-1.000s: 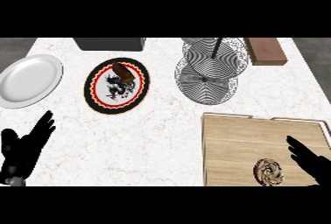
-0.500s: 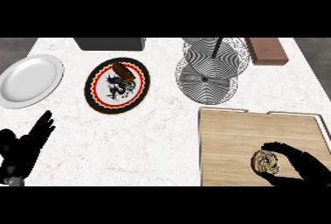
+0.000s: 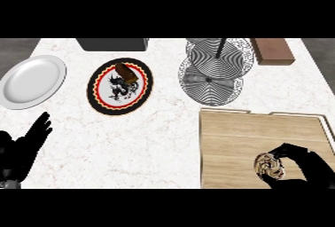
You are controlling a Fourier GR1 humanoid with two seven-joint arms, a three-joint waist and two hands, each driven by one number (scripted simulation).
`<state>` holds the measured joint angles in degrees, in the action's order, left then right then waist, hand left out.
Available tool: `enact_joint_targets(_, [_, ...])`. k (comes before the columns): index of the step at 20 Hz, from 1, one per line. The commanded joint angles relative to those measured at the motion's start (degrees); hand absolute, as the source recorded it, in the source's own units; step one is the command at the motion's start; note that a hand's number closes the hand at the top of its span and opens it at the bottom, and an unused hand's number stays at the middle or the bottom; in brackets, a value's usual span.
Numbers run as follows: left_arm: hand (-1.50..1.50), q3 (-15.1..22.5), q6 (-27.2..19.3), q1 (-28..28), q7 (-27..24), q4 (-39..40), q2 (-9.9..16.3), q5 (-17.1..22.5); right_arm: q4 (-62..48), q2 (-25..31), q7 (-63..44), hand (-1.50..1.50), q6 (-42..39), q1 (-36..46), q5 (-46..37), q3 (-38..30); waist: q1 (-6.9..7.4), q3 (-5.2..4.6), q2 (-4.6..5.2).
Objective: Pick the cupcake from the tray and place it in the tiered basket
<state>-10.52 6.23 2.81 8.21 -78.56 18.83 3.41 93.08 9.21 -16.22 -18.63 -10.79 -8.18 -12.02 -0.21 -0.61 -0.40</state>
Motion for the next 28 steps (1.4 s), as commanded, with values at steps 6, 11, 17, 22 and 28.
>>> enact_joint_targets(6, [0.00, 1.98, 0.83, -1.87, 0.91, -0.19, -1.03, -0.96, 12.02, -3.22, -5.01, 1.50, 8.26, 5.24, -23.78, 18.78, 3.99, -0.32, 0.29])
enact_joint_targets(11, [0.00, 2.66, 1.94, -3.21, 1.29, 0.25, 0.11, -1.56, 14.84, -2.74, -12.42, 1.50, 9.41, 13.68, -39.17, 29.35, 6.12, -0.79, -0.17])
enact_joint_targets(17, [0.00, 3.13, 1.20, -3.27, 2.24, 0.45, -0.79, -1.87, 16.31, -9.03, -27.60, 1.50, 13.85, 24.05, -57.68, 40.30, 4.41, -0.26, -0.85])
enact_joint_targets(22, [0.00, 2.81, 0.41, -3.41, 1.94, 1.27, -1.36, -1.99, 16.13, -9.16, -45.66, 1.50, 16.04, 33.43, -64.99, 50.95, 3.48, 0.11, -0.52])
enact_joint_targets(28, [0.00, 2.88, 0.47, -3.82, 1.66, 0.78, -1.85, -1.75, 8.60, -9.19, -62.13, 1.50, 19.60, 50.77, -62.31, 54.87, 4.33, 0.36, 0.18])
